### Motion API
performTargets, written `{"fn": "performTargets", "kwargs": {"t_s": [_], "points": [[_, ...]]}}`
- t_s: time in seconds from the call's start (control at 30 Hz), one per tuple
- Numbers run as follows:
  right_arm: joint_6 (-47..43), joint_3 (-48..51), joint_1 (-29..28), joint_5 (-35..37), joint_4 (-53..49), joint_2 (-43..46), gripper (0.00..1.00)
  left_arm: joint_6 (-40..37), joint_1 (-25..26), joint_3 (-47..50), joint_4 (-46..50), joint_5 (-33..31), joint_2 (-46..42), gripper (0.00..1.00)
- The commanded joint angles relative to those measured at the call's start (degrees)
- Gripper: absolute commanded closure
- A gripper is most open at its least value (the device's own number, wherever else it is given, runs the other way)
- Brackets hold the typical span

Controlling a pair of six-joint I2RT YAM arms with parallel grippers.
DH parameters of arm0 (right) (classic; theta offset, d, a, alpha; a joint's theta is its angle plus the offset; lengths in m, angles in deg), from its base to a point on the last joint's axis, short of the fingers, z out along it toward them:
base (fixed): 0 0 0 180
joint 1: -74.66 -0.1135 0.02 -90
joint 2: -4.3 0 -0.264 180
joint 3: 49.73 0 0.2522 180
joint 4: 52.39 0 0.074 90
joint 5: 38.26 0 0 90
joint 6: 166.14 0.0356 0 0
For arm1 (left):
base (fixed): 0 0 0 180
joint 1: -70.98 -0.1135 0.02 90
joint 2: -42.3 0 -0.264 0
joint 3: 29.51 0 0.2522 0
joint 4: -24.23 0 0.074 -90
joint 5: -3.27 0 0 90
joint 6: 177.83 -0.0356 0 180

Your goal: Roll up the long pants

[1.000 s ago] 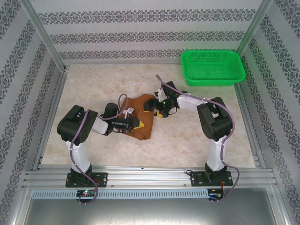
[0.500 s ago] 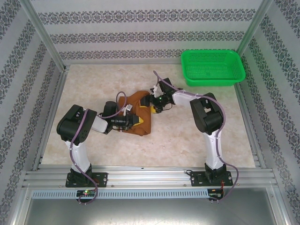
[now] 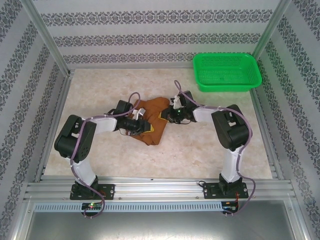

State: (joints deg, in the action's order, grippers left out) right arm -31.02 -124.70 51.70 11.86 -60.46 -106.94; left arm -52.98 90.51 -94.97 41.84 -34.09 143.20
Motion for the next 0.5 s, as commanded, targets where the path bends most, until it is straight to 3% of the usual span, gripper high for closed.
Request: {"fn": "performTargets", "kwargs": {"t_s": [0.0,0.07,0.13,0.27,0.3,0.33,0.47], "points": [[-0.6,4.0,-1.8,8.8,-8.9,5.8,1.00,-11.0,0.0,-3.6,25.3,-28.5,-6.9,0.82],[1.4,5.3,-3.5,12.4,-12.8,8.4,1.00,-11.3,2.9,-5.7,29.5,-44.6,-12.5,0.77],[3.4,5.5,-5.5,13.9,-14.3,9.9,1.00,-12.9,7.3,-7.1,31.2,-56.6,-17.1,0.73],[6.2,2.6,-10.0,14.9,-17.3,9.2,1.00,-15.1,19.4,-8.9,34.0,-76.3,-21.2,0.64],[6.4,1.5,-10.8,14.9,-17.7,8.5,1.00,-14.8,21.7,-9.2,35.0,-80.4,-21.4,0.51],[6.5,0.4,-11.6,15.1,-18.4,7.6,1.00,-15.0,24.5,-9.1,35.3,-83.2,-21.7,0.49],[8.4,-0.7,-13.2,15.5,-18.1,5.6,1.00,-11.9,32.2,-8.2,35.8,-83.9,-19.8,0.48]]}}
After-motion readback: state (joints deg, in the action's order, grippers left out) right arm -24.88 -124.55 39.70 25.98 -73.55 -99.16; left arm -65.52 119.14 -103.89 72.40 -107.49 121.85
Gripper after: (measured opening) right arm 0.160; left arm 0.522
